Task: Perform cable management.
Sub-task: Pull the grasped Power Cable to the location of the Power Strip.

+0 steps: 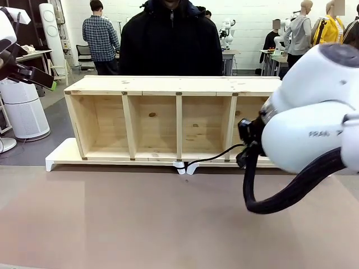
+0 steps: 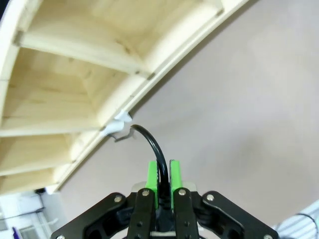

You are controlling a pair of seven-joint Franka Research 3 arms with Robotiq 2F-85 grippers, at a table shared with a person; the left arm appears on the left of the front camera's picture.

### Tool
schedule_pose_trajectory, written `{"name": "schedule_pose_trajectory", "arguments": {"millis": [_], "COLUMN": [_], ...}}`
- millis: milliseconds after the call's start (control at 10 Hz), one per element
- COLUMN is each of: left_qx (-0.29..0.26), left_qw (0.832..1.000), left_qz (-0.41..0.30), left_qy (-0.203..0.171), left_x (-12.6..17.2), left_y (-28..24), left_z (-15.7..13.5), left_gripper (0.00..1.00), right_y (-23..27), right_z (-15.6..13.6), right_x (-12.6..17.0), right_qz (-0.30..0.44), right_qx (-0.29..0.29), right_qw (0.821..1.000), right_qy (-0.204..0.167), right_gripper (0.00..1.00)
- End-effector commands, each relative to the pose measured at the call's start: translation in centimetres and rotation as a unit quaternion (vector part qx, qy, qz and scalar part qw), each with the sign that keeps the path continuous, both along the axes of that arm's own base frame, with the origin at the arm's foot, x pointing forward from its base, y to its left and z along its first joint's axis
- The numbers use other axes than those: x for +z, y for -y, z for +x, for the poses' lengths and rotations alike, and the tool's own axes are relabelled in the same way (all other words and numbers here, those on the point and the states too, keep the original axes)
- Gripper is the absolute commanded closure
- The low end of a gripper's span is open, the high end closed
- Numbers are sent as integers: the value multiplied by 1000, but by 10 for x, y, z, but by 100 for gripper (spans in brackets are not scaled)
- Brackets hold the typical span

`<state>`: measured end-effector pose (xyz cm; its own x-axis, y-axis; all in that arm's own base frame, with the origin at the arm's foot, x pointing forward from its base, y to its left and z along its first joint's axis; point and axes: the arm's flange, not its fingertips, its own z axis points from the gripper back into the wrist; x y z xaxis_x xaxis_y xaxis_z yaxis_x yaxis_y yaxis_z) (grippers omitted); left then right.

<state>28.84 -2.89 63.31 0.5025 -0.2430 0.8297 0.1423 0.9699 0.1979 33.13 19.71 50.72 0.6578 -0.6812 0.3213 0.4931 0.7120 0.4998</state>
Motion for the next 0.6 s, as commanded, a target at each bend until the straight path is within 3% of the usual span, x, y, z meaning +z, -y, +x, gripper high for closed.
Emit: {"name": "schedule_pose_trajectory", "arguments": {"millis": [0, 300, 500], "left_qx": [1, 1, 1], "left_qw": [1000, 1000, 1000], "left_qz": [1, 1, 1], "left_qy": [5, 5, 5], "left_x": [0, 0, 0], "left_y": [1, 1, 1], "left_z": [2, 2, 2], "left_gripper": [0, 0, 0], "right_y": [63, 109, 145], "right_z": [-56, -52, -39], "right_x": [-31, -22, -14], "right_qz": [8, -14, -69], "right_qx": [-19, -46, -61], "right_qw": [1000, 999, 996], "right_qy": [11, 8, -9], "right_gripper": [88, 88, 88]}}
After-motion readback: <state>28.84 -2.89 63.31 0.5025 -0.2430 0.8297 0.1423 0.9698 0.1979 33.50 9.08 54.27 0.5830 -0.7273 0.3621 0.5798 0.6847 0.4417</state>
